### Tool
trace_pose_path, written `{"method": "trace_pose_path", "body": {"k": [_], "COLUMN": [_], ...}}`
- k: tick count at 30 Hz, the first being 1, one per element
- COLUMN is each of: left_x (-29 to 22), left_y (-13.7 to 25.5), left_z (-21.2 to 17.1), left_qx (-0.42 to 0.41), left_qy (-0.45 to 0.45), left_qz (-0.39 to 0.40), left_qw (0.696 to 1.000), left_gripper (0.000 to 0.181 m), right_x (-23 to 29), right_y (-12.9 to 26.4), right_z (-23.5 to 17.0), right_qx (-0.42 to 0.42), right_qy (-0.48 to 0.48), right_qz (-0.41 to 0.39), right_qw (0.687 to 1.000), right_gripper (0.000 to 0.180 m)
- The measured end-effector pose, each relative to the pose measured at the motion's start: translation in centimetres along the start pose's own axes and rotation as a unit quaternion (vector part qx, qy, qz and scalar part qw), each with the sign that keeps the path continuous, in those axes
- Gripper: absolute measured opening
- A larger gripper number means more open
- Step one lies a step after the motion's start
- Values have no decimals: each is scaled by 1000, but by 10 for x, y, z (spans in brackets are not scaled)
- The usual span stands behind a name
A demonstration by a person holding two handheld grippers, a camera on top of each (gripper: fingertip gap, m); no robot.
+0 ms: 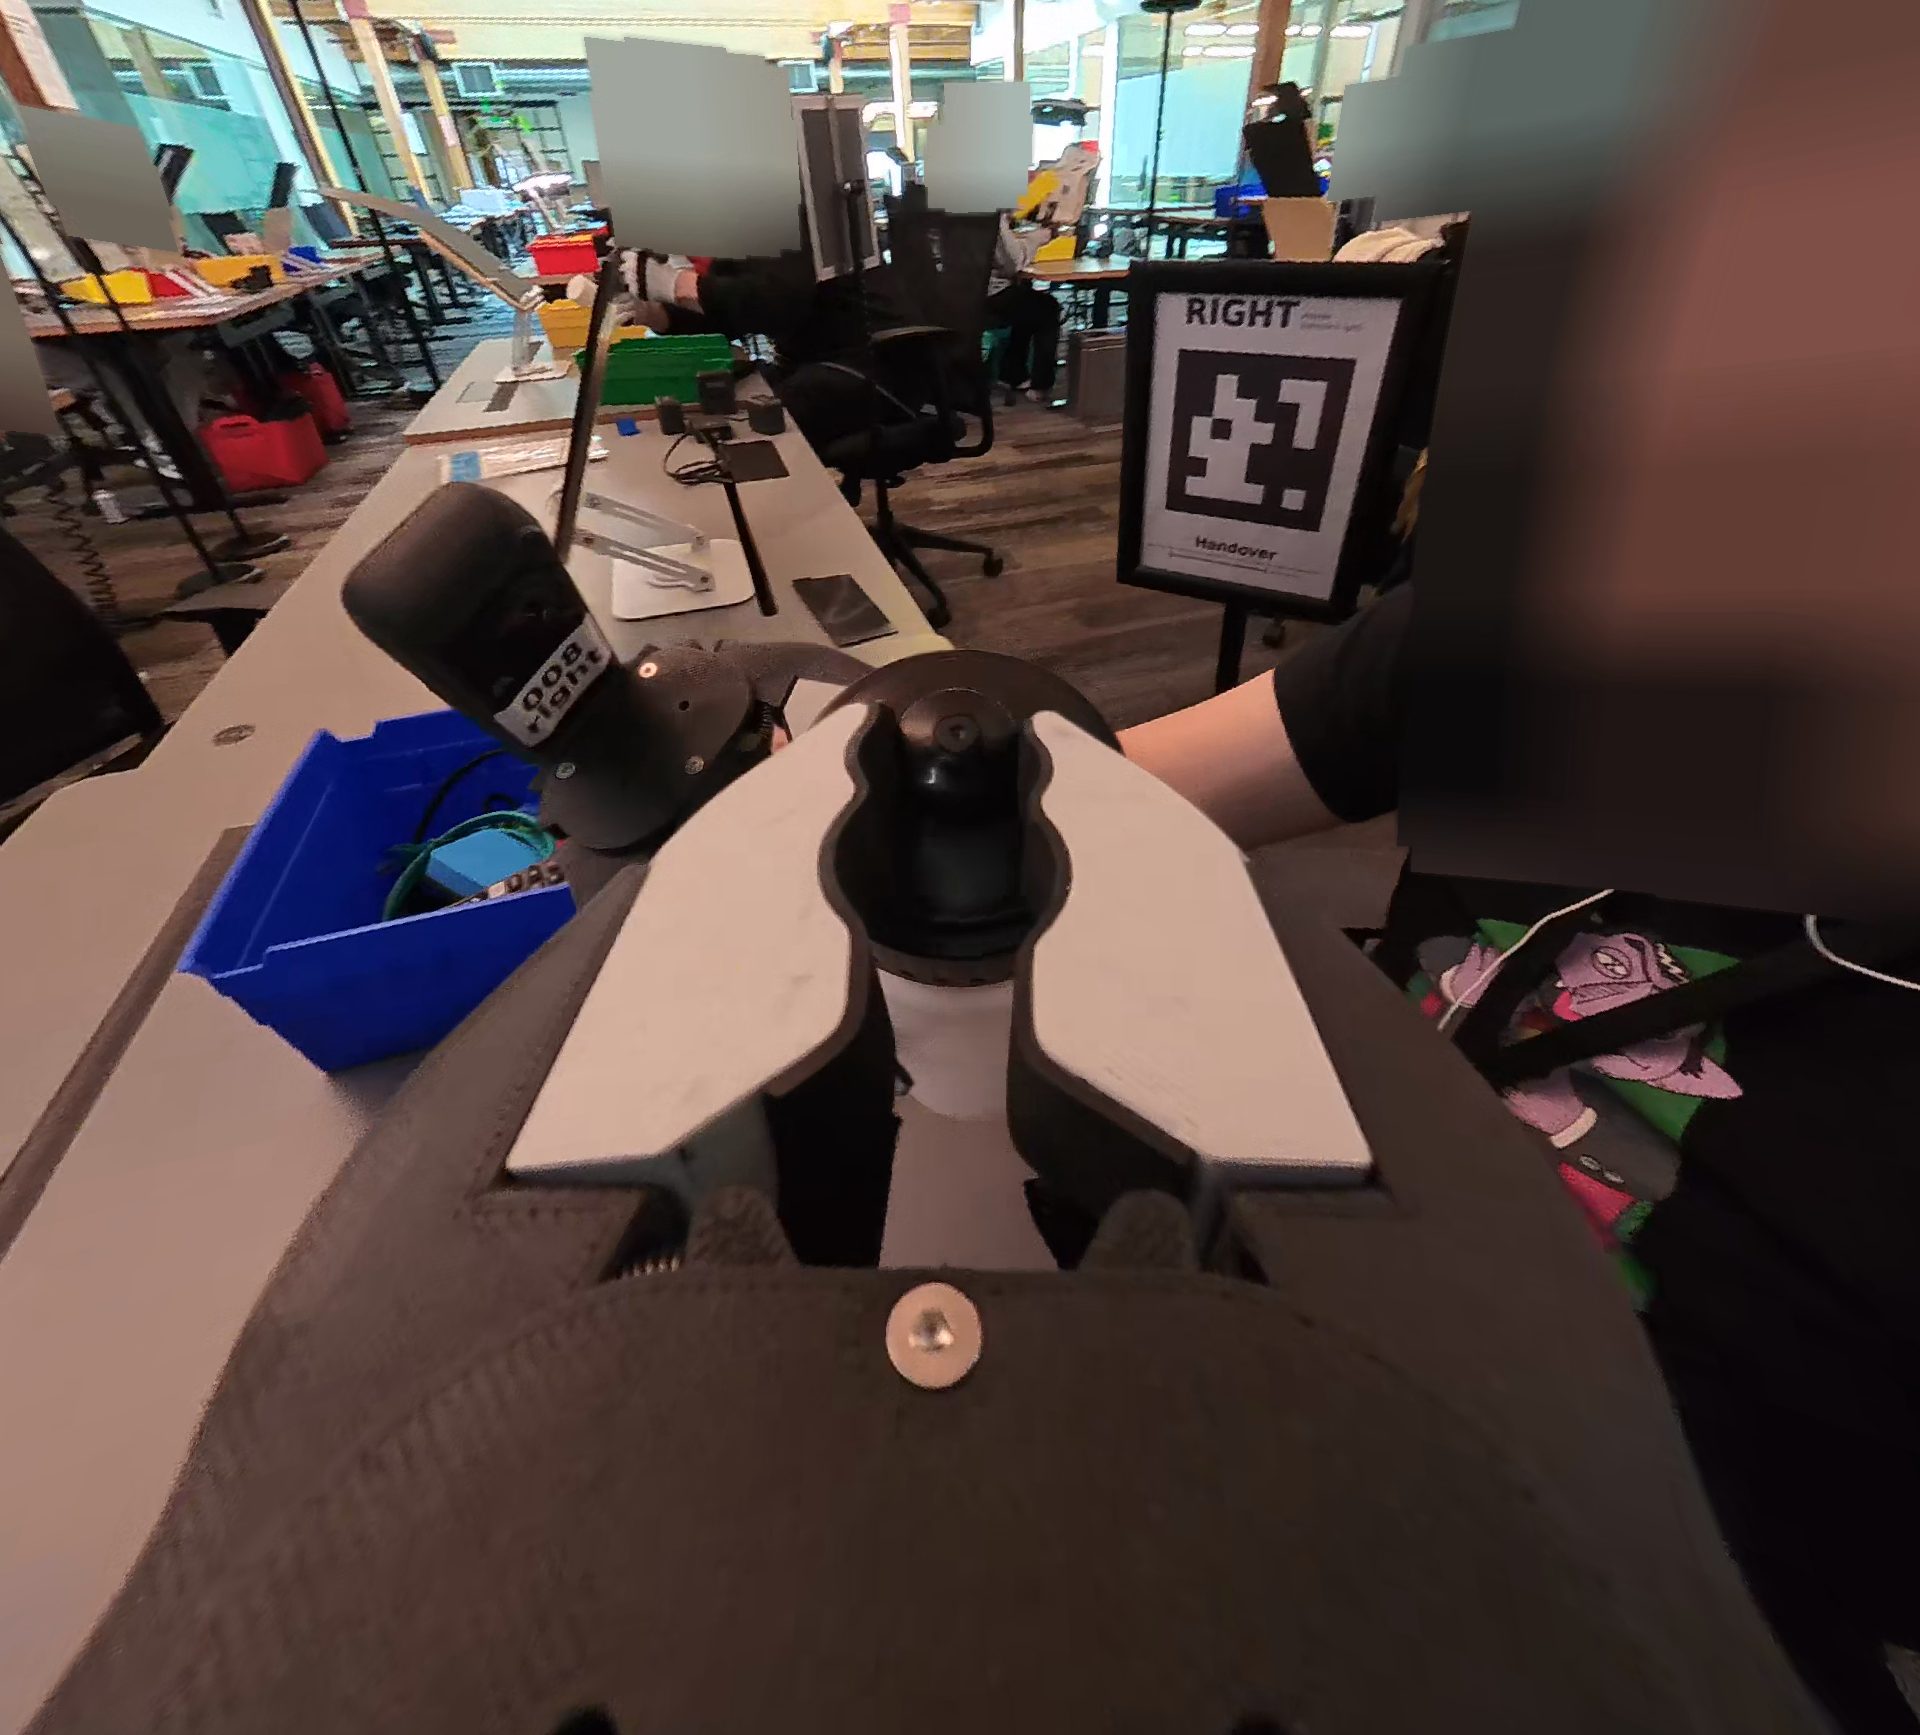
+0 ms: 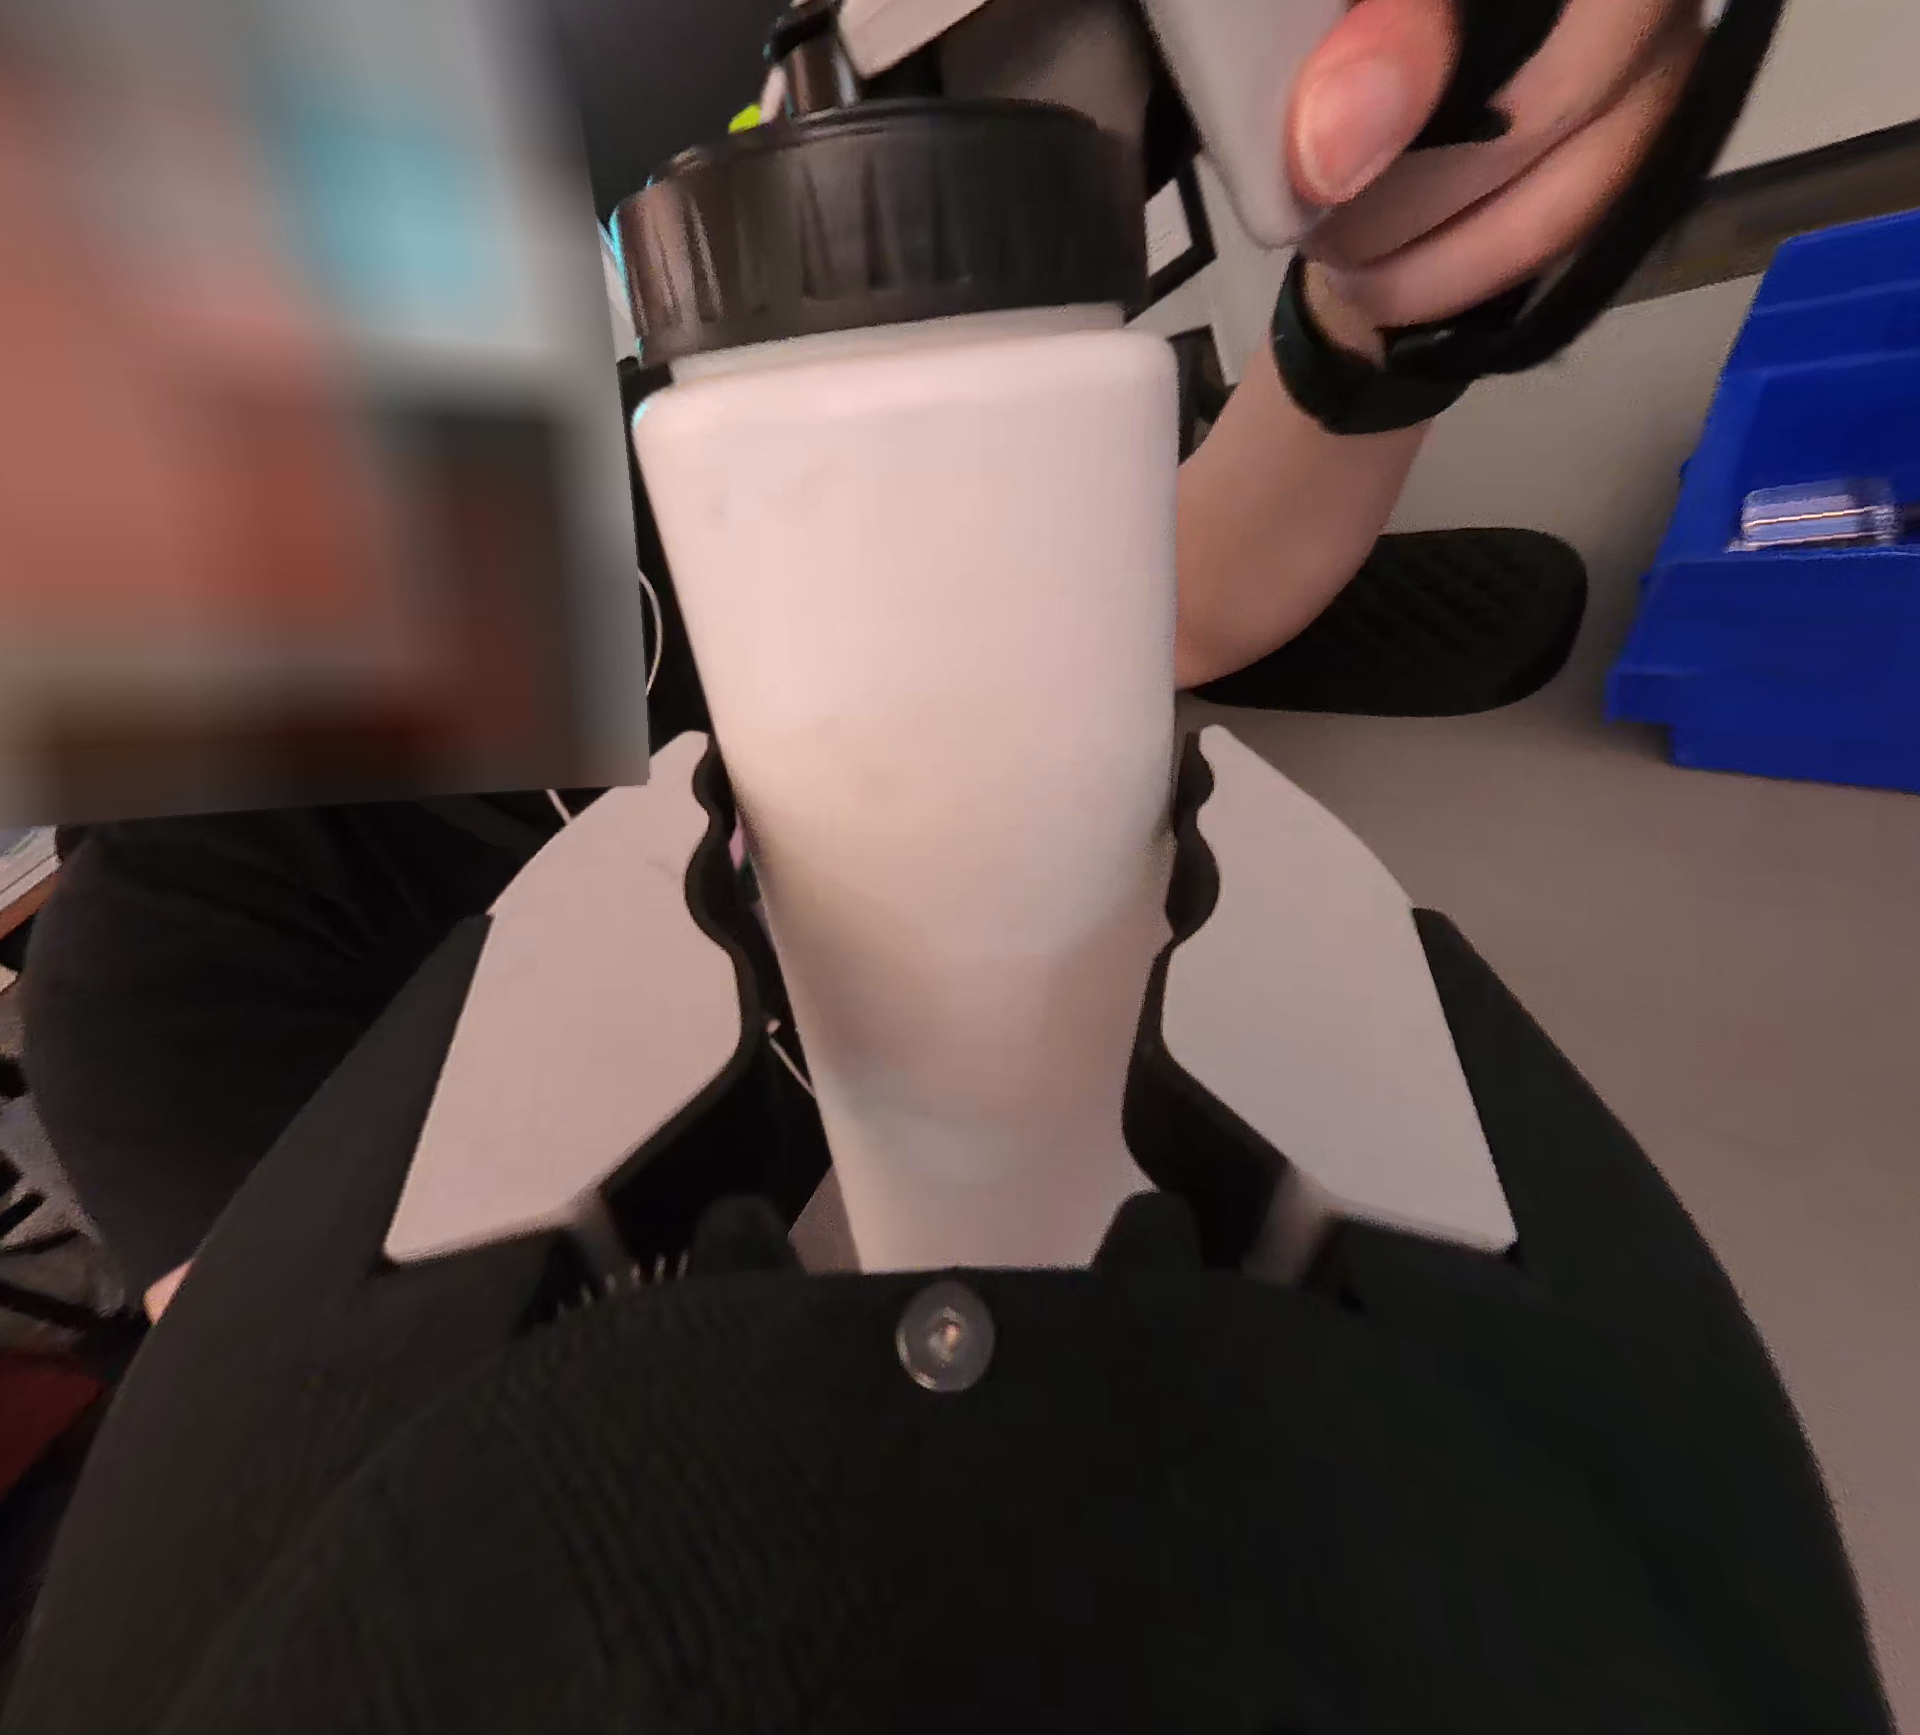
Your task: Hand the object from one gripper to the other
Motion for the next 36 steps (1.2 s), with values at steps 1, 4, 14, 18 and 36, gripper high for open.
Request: {"method": "trace_pose_path", "body": {"k": [1,4,14,18,36], "left_x": [1,4,20,24,20], "left_y": [0,1,7,11,-3], "left_z": [0,-3,-8,-8,-10], "left_qx": [5,14,90,92,104], "left_qy": [-2,-10,-39,-28,-32], "left_qz": [8,29,190,225,217], "left_qw": [1000,999,977,970,970], "left_gripper": [22,22,22,22,22], "right_x": [-3,-12,15,17,12], "right_y": [2,10,46,38,-3], "right_z": [0,-1,27,35,42], "right_qx": [-8,-19,-94,-91,-70], "right_qy": [-3,-16,145,184,227], "right_qz": [-8,-50,-282,-350,-391], "right_qw": [1000,998,944,914,889], "right_gripper": [84,89,99,99,73]}}
Point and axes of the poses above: each gripper's, where its closed fingertips meet, y back along the fingers, z out of its top, x = y × z across the jaws, the point moved 10 cm from there along y, back along the fingers, and after that the axes turned 5 degrees about -x, right-handed, at the moved point
